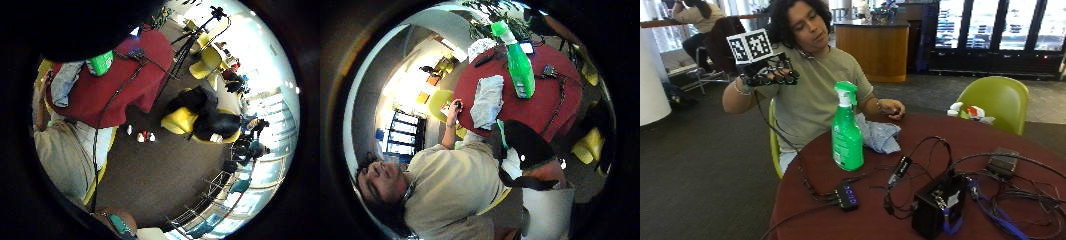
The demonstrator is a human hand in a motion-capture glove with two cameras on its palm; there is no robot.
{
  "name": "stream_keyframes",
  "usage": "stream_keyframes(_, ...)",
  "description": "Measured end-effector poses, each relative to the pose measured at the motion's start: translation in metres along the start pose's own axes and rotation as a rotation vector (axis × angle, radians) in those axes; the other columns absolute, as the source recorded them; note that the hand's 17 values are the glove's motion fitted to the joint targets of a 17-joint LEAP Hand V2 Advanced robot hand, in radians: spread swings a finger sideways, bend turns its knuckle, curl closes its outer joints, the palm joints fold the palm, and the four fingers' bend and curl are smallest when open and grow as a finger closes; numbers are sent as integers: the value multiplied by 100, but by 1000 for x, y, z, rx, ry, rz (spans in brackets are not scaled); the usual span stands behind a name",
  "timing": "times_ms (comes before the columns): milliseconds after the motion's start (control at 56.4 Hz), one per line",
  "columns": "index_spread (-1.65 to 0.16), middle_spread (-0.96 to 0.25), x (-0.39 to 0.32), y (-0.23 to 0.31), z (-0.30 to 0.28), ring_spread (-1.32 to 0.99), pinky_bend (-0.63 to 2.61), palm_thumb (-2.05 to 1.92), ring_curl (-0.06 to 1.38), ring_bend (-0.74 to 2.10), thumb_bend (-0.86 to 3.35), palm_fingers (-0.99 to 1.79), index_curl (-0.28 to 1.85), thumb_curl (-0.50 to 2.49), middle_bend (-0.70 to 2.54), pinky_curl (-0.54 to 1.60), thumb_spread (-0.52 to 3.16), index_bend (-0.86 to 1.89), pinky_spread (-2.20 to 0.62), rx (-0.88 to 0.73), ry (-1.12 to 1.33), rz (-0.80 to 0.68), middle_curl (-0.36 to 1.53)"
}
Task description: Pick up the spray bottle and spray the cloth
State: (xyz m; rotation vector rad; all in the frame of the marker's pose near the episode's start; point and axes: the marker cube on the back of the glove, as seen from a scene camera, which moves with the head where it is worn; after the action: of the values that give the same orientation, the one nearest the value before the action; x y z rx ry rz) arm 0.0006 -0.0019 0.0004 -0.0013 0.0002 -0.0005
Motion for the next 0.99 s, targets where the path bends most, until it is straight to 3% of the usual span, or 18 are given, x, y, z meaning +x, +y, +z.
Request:
stream_keyframes(159,-34,-2,1,0,2,-7,19,45,13,26,24,39,19,16,27,13,85,26,16,-19,9,8,15)
stream_keyframes(425,-40,-2,3,5,16,-9,19,49,19,26,15,38,26,25,22,20,109,18,20,0,-86,82,23)
stream_keyframes(780,-40,0,-44,-22,81,-4,27,69,26,33,14,40,26,35,18,28,118,12,23,-17,-625,112,28)
stream_keyframes(992,-38,4,-52,-76,95,-2,52,77,31,45,12,57,21,40,18,36,121,9,21,164,-892,180,28)
